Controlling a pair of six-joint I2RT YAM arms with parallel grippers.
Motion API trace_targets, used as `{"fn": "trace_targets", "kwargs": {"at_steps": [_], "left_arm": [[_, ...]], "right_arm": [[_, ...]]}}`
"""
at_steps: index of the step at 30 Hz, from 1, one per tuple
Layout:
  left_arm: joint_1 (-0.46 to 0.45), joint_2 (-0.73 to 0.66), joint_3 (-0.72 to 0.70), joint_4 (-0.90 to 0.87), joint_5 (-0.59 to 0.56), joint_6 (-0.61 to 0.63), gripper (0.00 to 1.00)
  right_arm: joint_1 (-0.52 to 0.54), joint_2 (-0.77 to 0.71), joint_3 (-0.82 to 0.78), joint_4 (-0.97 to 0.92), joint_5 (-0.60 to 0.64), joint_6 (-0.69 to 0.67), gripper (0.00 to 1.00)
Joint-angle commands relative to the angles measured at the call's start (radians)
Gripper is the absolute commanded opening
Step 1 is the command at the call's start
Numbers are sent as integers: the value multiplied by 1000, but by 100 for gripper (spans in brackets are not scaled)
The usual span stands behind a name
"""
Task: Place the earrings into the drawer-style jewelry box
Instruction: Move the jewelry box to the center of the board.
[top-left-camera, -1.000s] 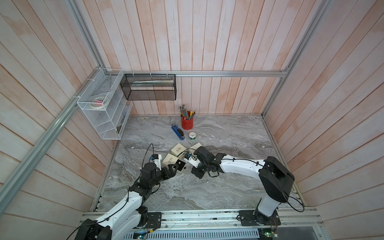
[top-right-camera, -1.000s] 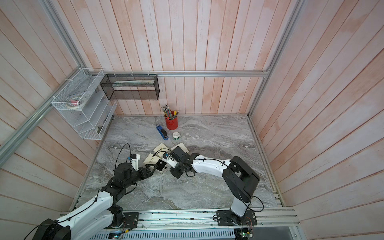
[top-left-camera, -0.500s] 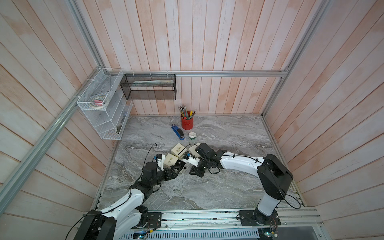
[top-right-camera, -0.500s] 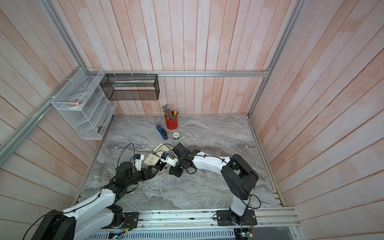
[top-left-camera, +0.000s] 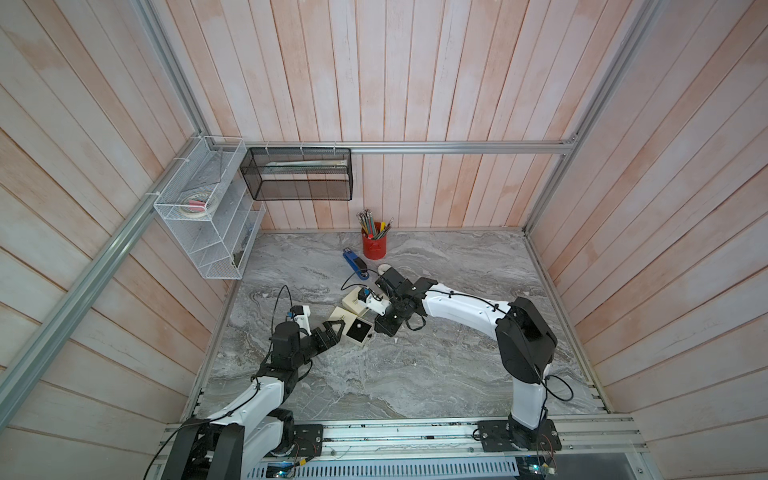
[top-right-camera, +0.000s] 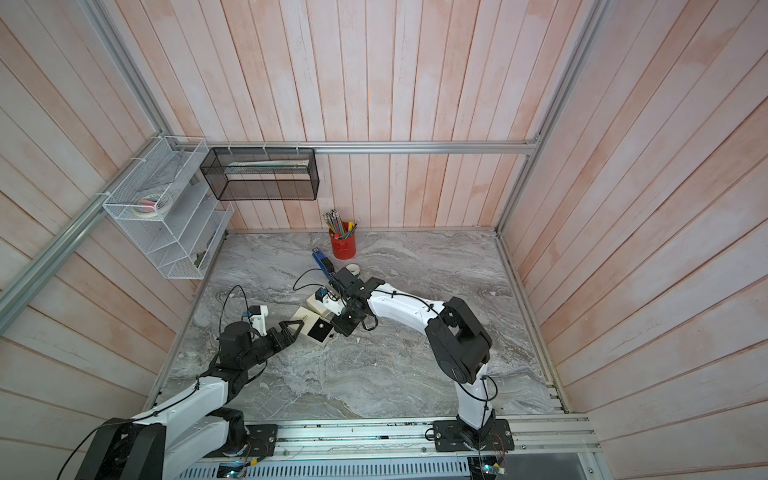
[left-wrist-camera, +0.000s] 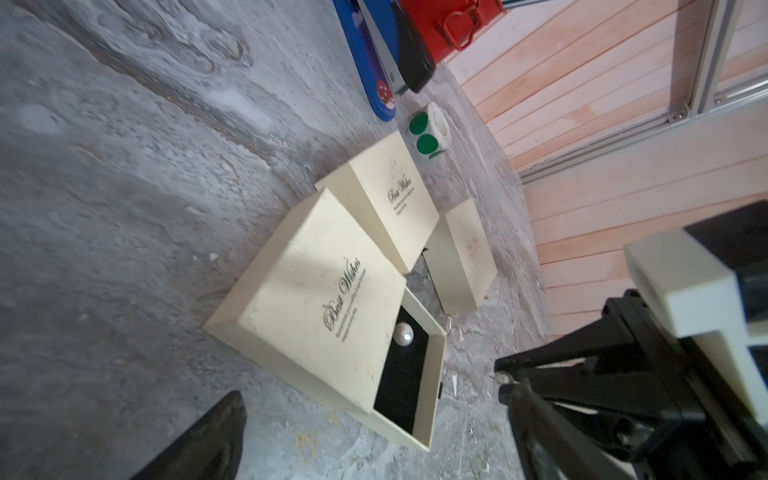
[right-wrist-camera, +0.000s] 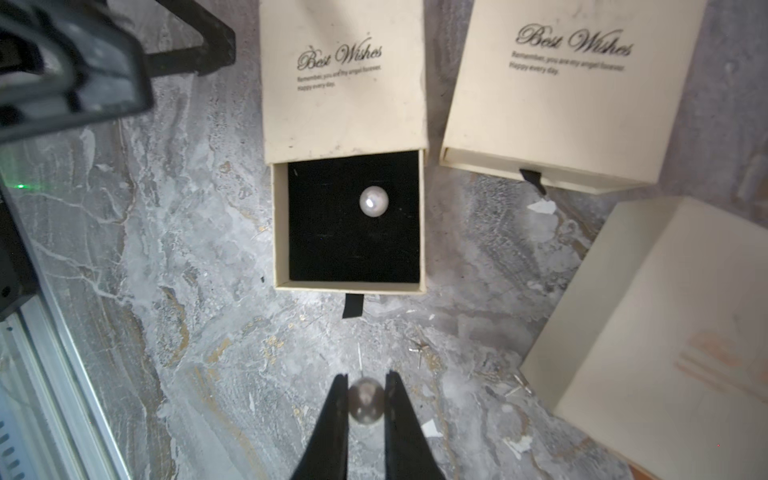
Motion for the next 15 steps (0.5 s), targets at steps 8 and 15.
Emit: {"fn": "trace_targets", "kwargs": {"at_steps": [8,15], "left_arm": [[17,348,376,-226,-61,268,95],[7,490,527,-355,-11,365,81]], "right_arm": [[-2,-20,9,-77,89,69,0],[-5,-56,-28,-62,107,74,0]]}}
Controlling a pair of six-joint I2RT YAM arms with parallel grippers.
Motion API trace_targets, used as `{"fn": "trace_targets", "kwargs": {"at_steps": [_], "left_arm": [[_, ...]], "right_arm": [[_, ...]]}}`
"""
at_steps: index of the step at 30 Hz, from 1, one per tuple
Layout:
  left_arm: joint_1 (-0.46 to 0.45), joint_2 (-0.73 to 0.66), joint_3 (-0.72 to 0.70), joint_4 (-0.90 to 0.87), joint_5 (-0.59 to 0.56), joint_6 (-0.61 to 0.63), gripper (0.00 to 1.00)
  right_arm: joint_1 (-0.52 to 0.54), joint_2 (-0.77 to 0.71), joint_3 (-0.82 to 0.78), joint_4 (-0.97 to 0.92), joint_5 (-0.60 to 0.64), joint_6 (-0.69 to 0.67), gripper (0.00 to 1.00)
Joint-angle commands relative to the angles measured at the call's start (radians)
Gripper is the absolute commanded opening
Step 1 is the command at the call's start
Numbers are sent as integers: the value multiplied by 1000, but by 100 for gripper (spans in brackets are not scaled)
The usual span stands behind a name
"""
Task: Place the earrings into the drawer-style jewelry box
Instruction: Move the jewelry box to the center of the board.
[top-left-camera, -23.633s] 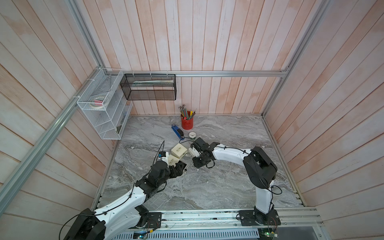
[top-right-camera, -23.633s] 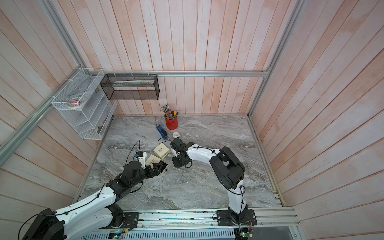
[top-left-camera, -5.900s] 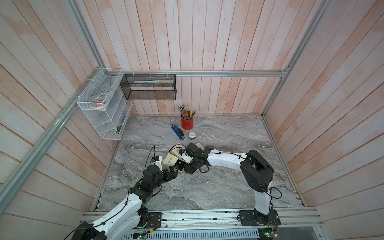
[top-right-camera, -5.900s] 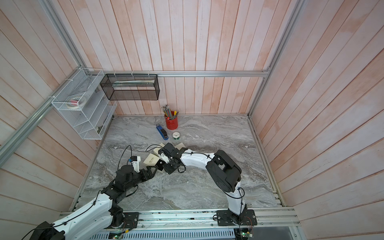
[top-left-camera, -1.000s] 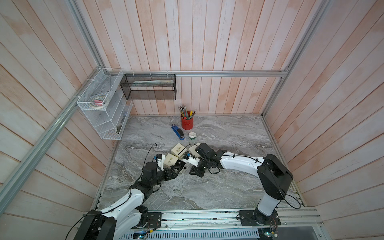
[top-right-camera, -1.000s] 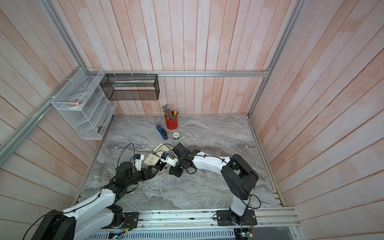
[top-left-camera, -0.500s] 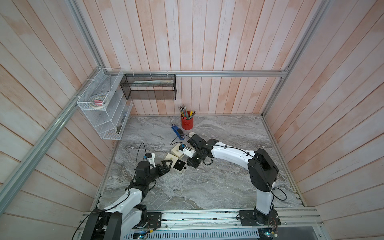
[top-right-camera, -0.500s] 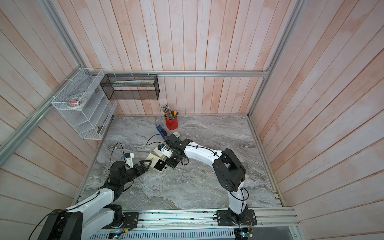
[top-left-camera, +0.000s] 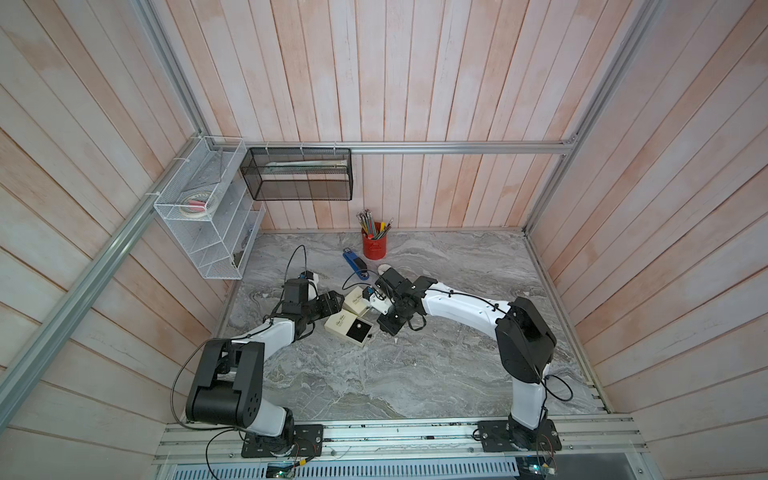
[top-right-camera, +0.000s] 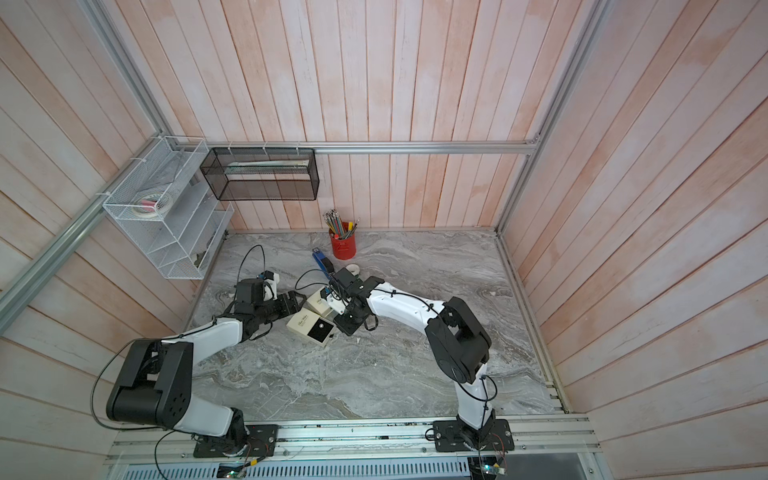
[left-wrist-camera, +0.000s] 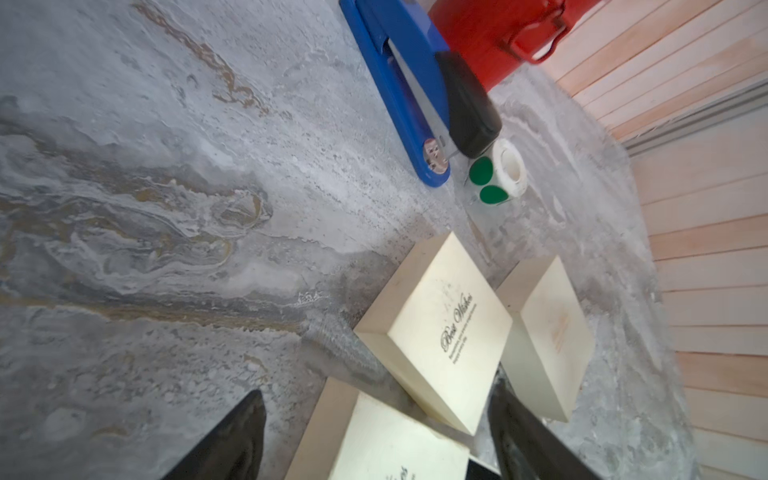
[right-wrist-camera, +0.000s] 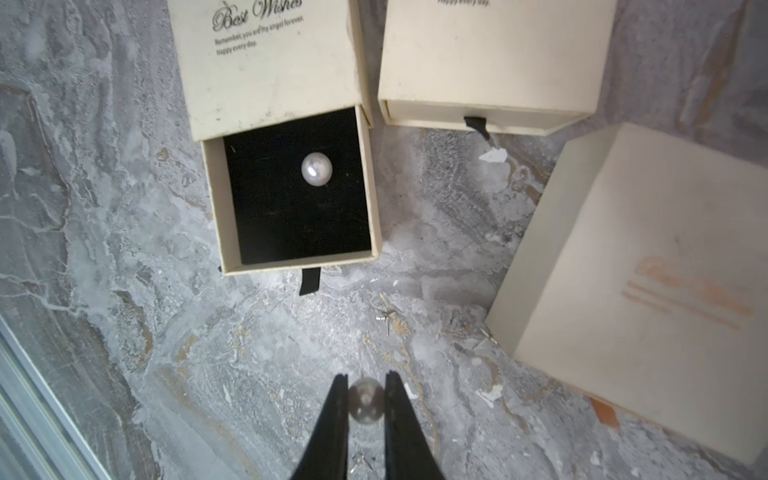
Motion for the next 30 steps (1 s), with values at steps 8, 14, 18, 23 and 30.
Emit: {"fn": "trace_targets", "kwargs": {"at_steps": [8,14,18,23,30], "left_arm": [[-44,100,111,-163,-9,120,69],[-79,136,147,-200,-60,137,62],[-91,143,152,-218,-83,152,60],[-104,136,146,-237,-81,179,59],[-121,85,100,-239,-49,186,58]], "right_arm": [[-9,-53,-50,11,27,24,0],[-8,-55,-58,18,27,27,0],[-7,-58,-62,18,28,28,0],[-8,-56,-59,16,30,26,0],[-8,-62,-55,4,41,20,0]]}}
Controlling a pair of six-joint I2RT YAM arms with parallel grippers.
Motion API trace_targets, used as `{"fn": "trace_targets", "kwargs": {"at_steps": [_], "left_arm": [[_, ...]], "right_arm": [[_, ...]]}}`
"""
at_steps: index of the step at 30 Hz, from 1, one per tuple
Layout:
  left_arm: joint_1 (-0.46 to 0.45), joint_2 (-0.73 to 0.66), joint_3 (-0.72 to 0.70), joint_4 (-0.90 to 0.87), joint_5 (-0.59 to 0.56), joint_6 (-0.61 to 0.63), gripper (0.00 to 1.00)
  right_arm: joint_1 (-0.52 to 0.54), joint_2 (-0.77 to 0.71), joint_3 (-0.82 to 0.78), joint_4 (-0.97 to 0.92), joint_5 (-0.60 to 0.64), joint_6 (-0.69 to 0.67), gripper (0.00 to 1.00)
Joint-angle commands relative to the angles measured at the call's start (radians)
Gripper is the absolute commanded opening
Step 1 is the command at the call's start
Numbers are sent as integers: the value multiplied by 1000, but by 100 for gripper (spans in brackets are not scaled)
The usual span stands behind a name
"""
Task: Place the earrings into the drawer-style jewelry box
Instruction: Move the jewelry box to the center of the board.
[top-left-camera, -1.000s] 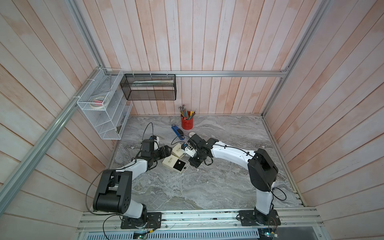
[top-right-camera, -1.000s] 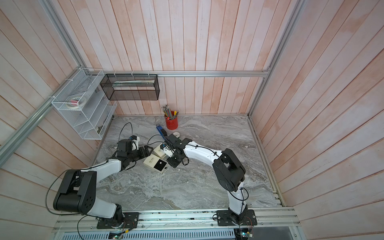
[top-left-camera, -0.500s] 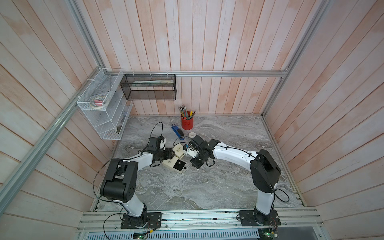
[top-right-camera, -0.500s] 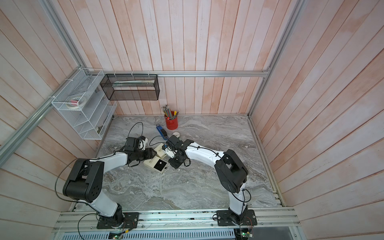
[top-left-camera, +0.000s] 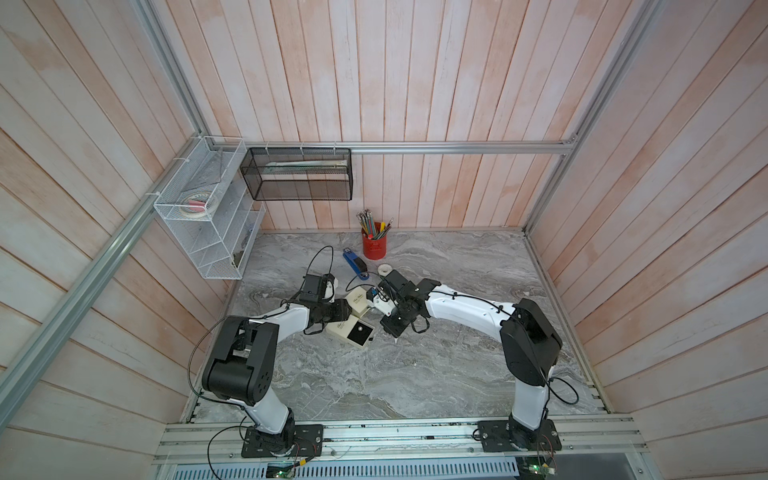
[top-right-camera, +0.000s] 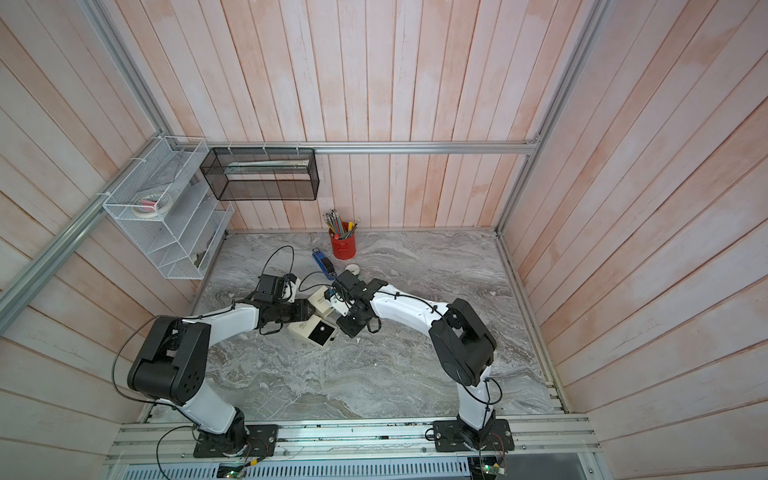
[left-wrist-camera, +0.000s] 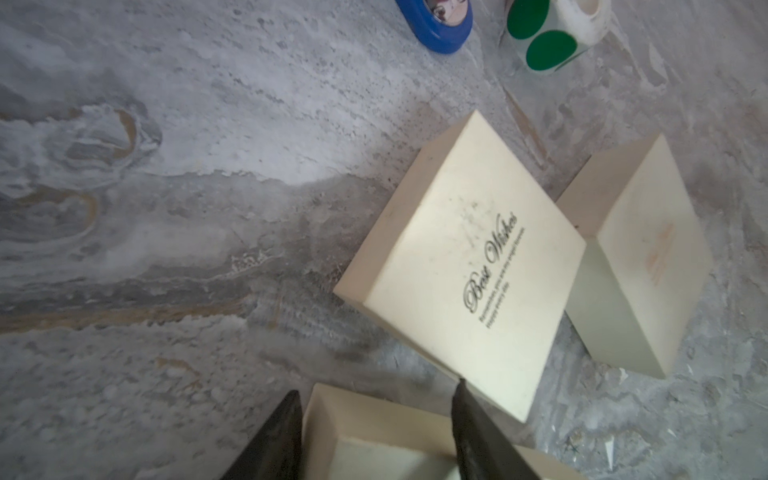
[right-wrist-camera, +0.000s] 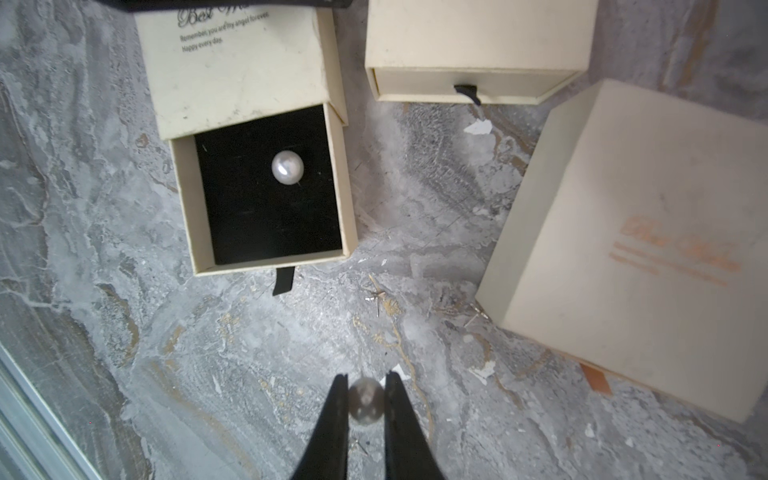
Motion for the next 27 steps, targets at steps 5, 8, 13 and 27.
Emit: {"fn": "trace_targets", "kwargs": {"at_steps": [5,8,13,27], "left_arm": [[-27,-50,-49,-17,36,-6,57],[-44,-62,-65,-14,48,-22,57],[-60,-97,-107,-17,63,-66,57],[-79,-289,-282,42,194,-225,72]], "right_arm": [[-5,-42,-10,-24,25,0,0],[-4,-47,-11,-28,23,1,0],[-1,-55,-13,-46,15,-5,0],[43,-55,7,-125,7,68,0]]}}
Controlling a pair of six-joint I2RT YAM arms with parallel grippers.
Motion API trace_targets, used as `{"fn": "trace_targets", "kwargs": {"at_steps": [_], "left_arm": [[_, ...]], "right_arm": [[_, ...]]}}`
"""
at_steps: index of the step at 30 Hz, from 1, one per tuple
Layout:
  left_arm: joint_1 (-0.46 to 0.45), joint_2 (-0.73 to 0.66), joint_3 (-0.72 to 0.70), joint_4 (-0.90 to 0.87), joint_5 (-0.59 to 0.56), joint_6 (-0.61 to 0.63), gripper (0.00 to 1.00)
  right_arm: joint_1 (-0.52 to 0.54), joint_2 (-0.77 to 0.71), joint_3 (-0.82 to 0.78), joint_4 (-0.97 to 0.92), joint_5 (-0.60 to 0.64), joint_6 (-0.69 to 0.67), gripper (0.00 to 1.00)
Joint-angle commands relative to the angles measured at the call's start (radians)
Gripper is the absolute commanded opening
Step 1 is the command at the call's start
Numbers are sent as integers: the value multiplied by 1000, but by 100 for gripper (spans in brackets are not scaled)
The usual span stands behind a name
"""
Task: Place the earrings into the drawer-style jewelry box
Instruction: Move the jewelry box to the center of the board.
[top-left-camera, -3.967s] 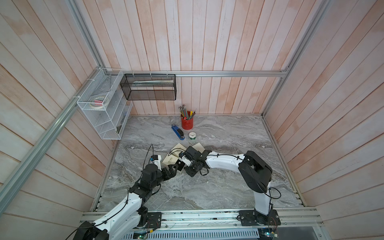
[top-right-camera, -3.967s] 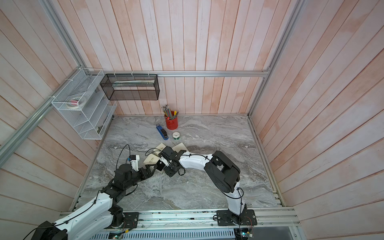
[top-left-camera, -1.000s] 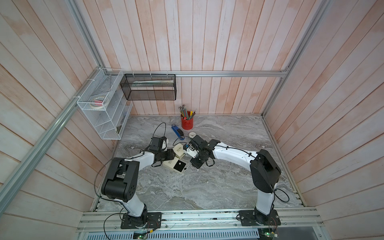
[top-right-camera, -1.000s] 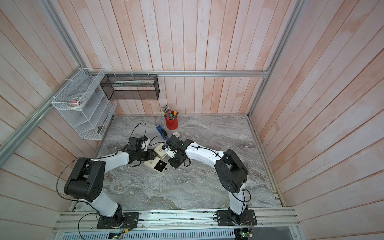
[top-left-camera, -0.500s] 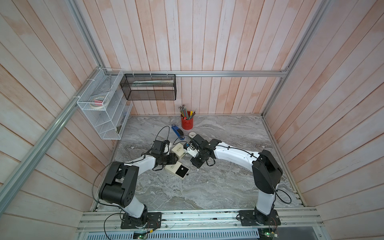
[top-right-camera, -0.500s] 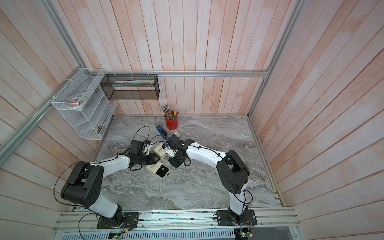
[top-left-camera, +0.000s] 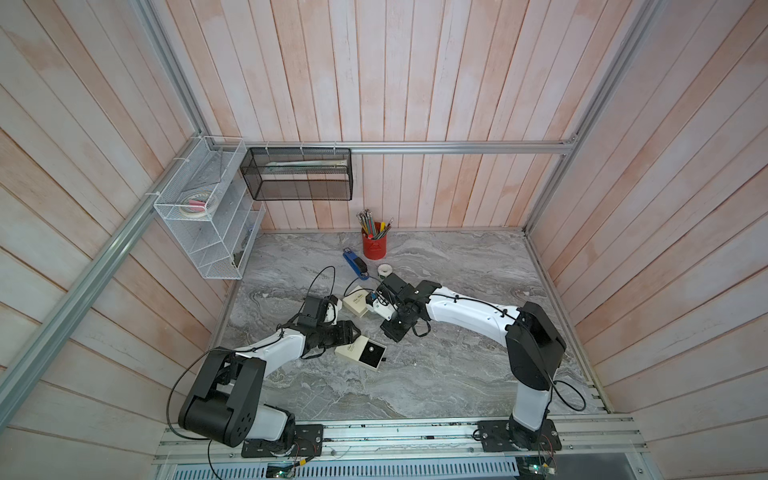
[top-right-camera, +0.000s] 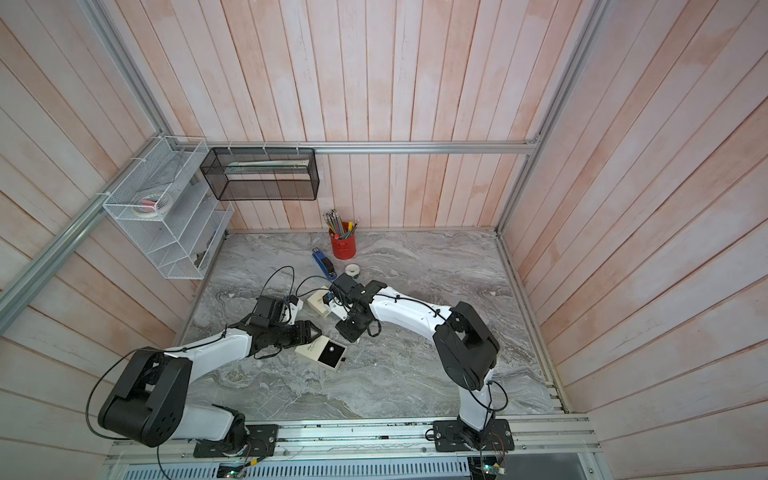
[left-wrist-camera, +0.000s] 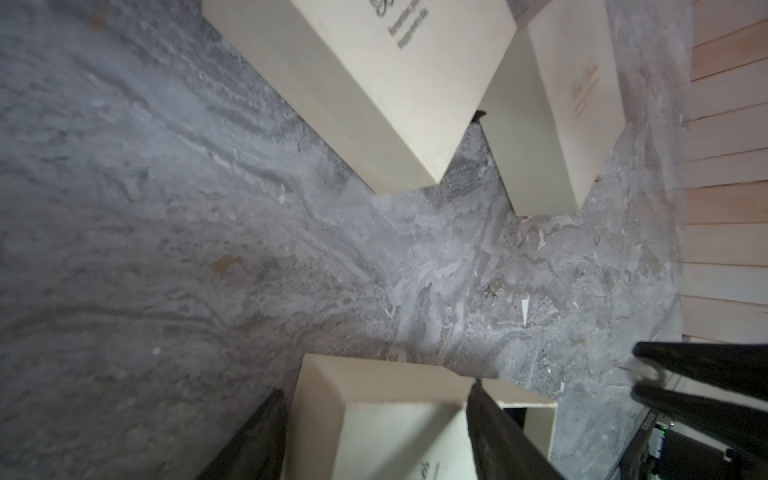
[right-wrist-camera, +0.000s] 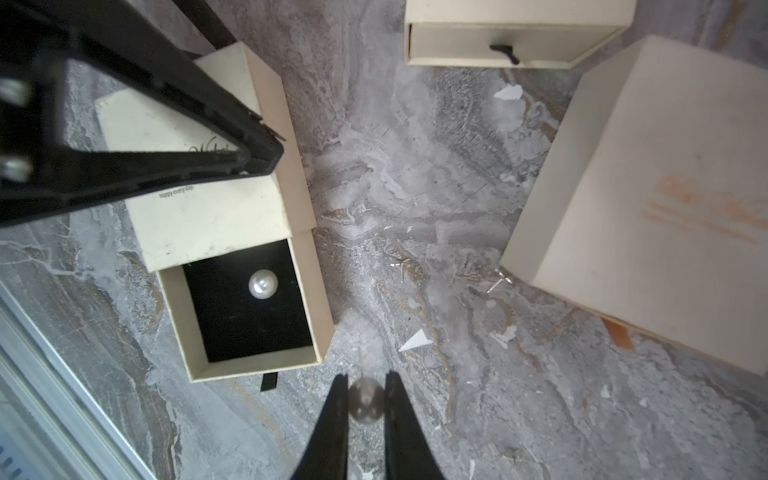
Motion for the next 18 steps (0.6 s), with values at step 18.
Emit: {"fn": "trace_targets", "kwargs": {"at_steps": [18], "left_arm": [[-116,-136,-147,95,128,-171,76]], "right_arm": [[10,5,53,-255,-140,178,0]]}}
